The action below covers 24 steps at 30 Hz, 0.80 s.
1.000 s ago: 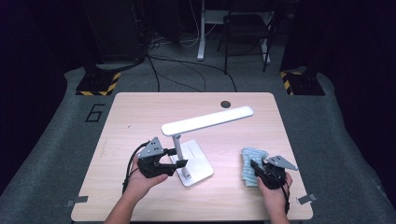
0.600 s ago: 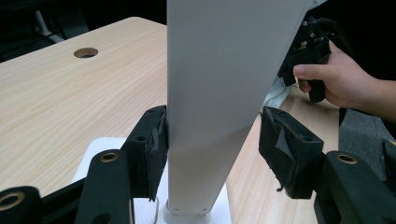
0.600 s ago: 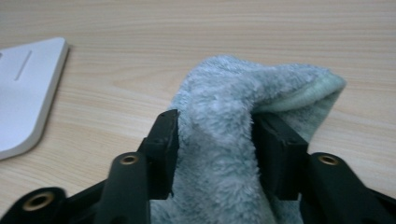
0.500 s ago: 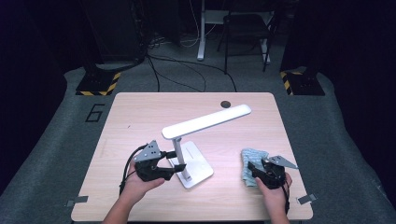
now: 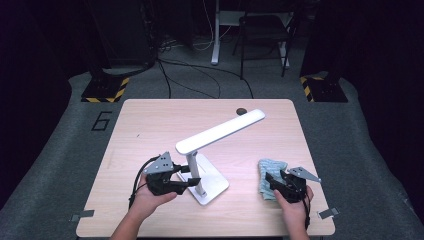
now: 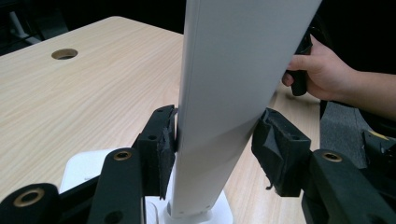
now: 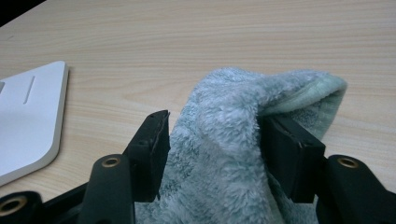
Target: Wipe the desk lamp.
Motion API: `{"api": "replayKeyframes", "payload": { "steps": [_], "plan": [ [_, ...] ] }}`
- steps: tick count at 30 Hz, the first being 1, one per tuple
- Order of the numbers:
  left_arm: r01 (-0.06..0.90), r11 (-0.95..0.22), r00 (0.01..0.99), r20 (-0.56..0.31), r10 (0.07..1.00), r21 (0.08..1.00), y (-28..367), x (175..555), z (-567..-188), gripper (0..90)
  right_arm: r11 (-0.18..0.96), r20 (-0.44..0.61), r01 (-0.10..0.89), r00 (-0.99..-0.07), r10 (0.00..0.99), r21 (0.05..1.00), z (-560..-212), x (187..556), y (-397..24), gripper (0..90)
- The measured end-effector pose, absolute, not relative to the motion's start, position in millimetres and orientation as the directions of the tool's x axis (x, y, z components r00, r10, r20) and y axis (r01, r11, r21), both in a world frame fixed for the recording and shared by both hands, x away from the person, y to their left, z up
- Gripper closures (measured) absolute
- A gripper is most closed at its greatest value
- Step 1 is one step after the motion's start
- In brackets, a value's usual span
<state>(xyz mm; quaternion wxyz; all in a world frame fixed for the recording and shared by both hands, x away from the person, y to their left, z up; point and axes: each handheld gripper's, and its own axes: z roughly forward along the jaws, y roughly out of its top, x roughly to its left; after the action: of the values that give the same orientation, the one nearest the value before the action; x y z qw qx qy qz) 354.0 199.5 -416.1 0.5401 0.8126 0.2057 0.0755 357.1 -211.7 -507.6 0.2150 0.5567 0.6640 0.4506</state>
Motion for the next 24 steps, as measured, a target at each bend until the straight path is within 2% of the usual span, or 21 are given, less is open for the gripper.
{"api": "replayKeyframes", "payload": {
  "steps": [15,24],
  "plan": [
    [0.240,-0.345,0.924,-0.105,0.368,0.908,170.3,365.0,-415.9,52.2,-0.051,0.238,0.548,-0.275,0.931,0.835,-507.1,356.9,-213.8,42.5],
    [0.221,-0.359,0.921,-0.073,0.382,0.907,161.3,358.4,-415.0,53.4,-0.065,0.252,0.548,-0.273,0.928,0.834,-507.1,356.9,-215.8,42.5]
  ]
}}
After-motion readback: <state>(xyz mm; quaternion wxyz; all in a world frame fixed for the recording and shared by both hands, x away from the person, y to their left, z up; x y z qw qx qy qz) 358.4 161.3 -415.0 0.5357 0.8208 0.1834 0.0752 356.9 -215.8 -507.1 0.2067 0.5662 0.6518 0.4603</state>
